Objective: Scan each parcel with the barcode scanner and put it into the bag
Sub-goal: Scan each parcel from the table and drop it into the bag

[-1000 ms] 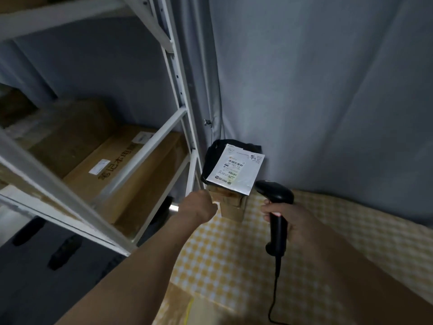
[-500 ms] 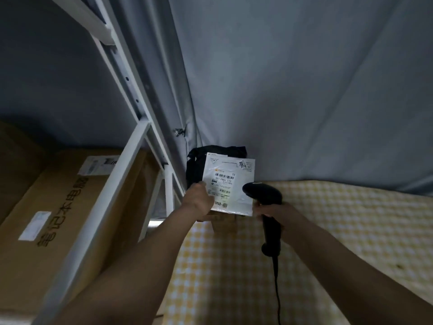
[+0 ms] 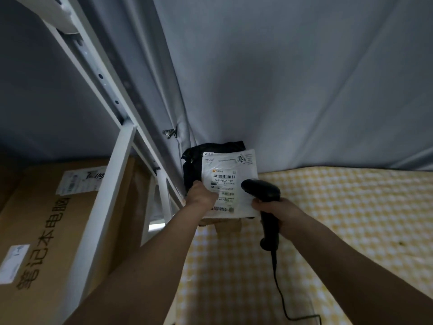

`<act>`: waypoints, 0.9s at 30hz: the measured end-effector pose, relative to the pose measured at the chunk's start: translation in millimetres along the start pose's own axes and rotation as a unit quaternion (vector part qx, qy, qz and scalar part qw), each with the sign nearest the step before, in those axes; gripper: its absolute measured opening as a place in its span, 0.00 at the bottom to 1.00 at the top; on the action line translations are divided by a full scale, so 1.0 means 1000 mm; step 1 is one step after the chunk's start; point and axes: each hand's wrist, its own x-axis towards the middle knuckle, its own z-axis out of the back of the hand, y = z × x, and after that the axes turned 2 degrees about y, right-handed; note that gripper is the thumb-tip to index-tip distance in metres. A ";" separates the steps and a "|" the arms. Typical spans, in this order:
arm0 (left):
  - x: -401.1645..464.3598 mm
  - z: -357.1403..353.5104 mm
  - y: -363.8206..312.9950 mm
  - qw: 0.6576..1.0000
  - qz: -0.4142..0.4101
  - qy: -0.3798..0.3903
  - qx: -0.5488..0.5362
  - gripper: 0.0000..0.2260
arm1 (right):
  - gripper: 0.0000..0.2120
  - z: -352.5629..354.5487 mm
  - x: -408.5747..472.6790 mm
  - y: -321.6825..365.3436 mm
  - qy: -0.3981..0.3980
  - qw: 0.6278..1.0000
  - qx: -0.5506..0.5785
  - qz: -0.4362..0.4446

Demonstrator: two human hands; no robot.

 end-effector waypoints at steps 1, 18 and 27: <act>0.001 0.002 -0.001 1.000 0.004 0.005 -0.027 0.23 | 0.04 0.001 -0.002 0.001 -0.003 1.000 0.003 0.003; -0.035 0.049 -0.039 0.913 -0.061 0.107 -0.389 0.12 | 0.04 -0.009 -0.063 0.027 -0.045 0.978 -0.082 0.186; -0.046 0.051 -0.036 0.919 -0.074 0.098 -0.375 0.12 | 0.05 -0.007 -0.078 0.028 -0.040 0.980 -0.050 0.190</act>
